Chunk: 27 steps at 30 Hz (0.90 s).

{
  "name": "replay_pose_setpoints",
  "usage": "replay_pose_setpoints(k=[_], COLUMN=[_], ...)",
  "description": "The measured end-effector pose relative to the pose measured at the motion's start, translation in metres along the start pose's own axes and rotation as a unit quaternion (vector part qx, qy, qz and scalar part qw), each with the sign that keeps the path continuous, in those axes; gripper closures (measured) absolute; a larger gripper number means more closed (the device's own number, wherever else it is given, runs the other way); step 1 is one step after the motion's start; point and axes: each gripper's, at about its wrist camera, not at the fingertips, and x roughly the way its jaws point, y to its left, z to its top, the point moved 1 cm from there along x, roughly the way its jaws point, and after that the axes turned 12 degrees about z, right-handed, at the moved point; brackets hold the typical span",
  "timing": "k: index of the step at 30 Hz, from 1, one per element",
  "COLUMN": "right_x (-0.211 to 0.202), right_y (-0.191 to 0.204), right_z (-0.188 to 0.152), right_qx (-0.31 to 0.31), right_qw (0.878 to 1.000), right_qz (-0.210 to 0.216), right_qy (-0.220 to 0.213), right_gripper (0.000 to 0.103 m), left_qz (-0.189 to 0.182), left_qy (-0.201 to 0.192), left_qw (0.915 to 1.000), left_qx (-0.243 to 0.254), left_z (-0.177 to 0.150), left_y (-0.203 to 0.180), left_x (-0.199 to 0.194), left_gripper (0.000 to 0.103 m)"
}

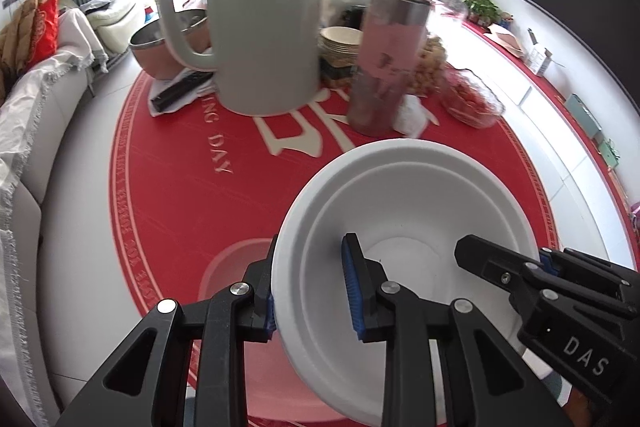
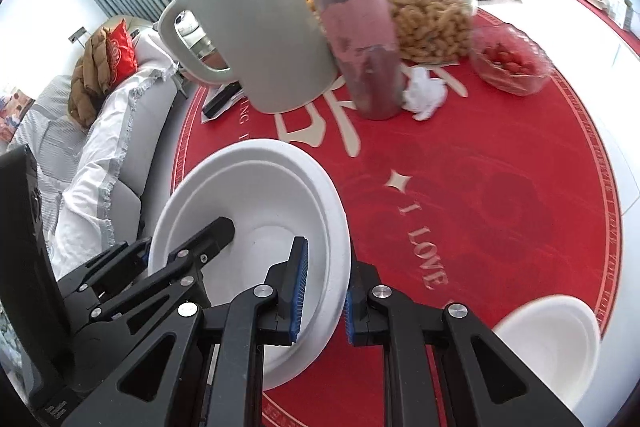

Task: Organize plates and bowls
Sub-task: 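Lift the white bowl with the right gripper and carry it to the bowl stack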

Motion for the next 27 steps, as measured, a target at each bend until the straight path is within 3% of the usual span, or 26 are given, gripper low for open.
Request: replay_pose_setpoints(k=[14, 27], right_x=[-0.050, -0.068], right_y=[-0.041, -0.061], right_z=[-0.036, -0.050], right_qx=[0.019, 0.033], right_qw=[0.999, 0.999], right_qz=[-0.009, -0.015], right_qy=[-0.028, -0.038], right_gripper=[0.085, 0.083], left_qz=[-0.013, -0.030], left_qy=[-0.029, -0.024], left_qw=[0.9992, 0.9986], left_qx=[0.026, 0.035], left_z=[-0.025, -0.037], left_y=[-0.059, -0.085], left_x=[-0.026, -0.029], left_gripper=[0.073, 0.073])
